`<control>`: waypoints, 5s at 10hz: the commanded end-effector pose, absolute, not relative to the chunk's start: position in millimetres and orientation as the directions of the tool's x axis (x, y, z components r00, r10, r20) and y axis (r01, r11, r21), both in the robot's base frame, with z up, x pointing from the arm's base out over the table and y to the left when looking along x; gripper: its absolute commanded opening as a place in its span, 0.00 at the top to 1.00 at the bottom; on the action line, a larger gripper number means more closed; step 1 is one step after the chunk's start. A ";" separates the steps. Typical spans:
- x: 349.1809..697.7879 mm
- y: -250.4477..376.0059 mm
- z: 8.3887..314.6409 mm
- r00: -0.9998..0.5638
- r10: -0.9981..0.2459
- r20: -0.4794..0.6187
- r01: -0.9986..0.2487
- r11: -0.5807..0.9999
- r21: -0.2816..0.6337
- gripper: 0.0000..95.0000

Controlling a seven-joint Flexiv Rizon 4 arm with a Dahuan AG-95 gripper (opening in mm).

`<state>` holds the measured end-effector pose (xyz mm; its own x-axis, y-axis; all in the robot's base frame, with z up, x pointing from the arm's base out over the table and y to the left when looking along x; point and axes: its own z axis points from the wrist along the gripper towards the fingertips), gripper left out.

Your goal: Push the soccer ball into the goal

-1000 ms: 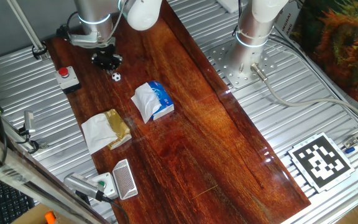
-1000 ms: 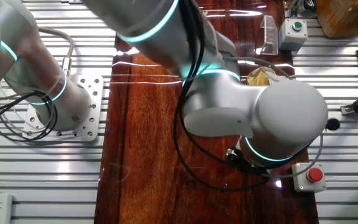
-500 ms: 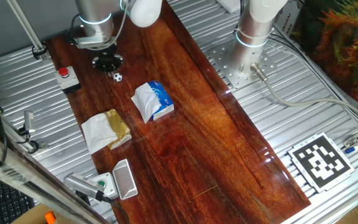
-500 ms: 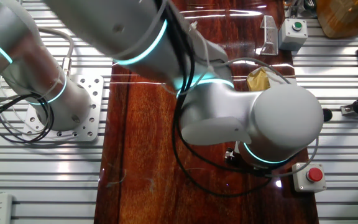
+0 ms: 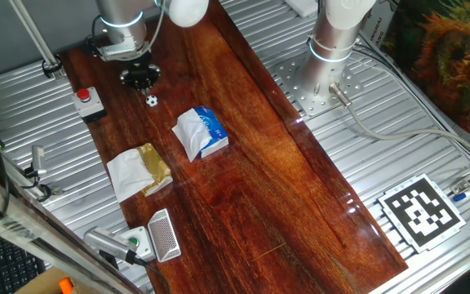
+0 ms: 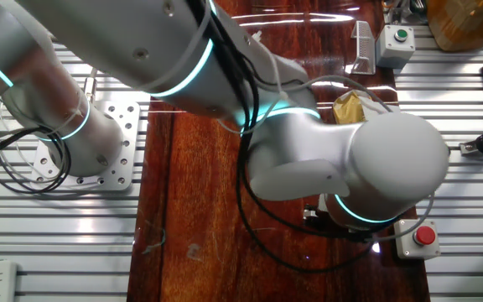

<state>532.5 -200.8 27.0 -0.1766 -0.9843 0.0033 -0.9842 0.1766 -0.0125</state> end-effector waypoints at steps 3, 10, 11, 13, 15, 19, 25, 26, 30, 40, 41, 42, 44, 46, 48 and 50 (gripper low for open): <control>525.0 -202.4 21.5 -0.162 -0.987 0.011 -0.986 0.162 -0.027 1.00; 529.4 -194.4 14.2 -0.168 -0.986 0.007 -0.985 0.168 -0.029 1.00; 530.5 -192.2 12.3 -0.171 -0.985 0.006 -0.985 0.171 -0.029 1.00; 535.5 -181.6 3.9 -0.183 -0.983 0.002 -0.983 0.183 -0.028 1.00; 536.6 -180.3 8.8 -0.184 -0.983 0.013 -0.983 0.183 -0.026 1.00; 540.2 -172.2 14.6 -0.191 -0.982 -0.001 -0.981 0.191 -0.024 1.00; 544.3 -161.3 25.7 -0.182 -0.983 0.009 -0.983 0.182 -0.025 1.00; 543.6 -162.4 33.4 -0.175 -0.984 0.018 -0.984 0.175 -0.028 1.00; 527.0 -193.3 66.5 -0.150 -0.988 0.037 -0.989 0.149 -0.028 1.00; 506.1 -195.8 22.2 -0.153 -0.987 0.039 -0.986 0.150 -0.069 1.00; 507.3 -194.5 18.1 -0.157 -0.987 0.039 -0.986 0.153 -0.072 1.00; 508.6 -192.5 15.5 -0.158 -0.987 0.034 -0.985 0.155 -0.071 1.00; 513.7 -188.9 13.5 -0.162 -0.986 0.029 -0.985 0.160 -0.070 1.00; 520.8 -187.0 14.7 -0.161 -0.987 0.028 -0.985 0.159 -0.067 1.00; 524.4 -182.3 11.8 -0.164 -0.986 0.020 -0.985 0.163 -0.060 1.00; 524.5 -181.9 12.7 -0.175 -0.985 0.013 -0.983 0.174 -0.054 1.00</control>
<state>525.3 -182.1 11.7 -0.1734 -0.9847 0.0142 -0.9832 0.1723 -0.0607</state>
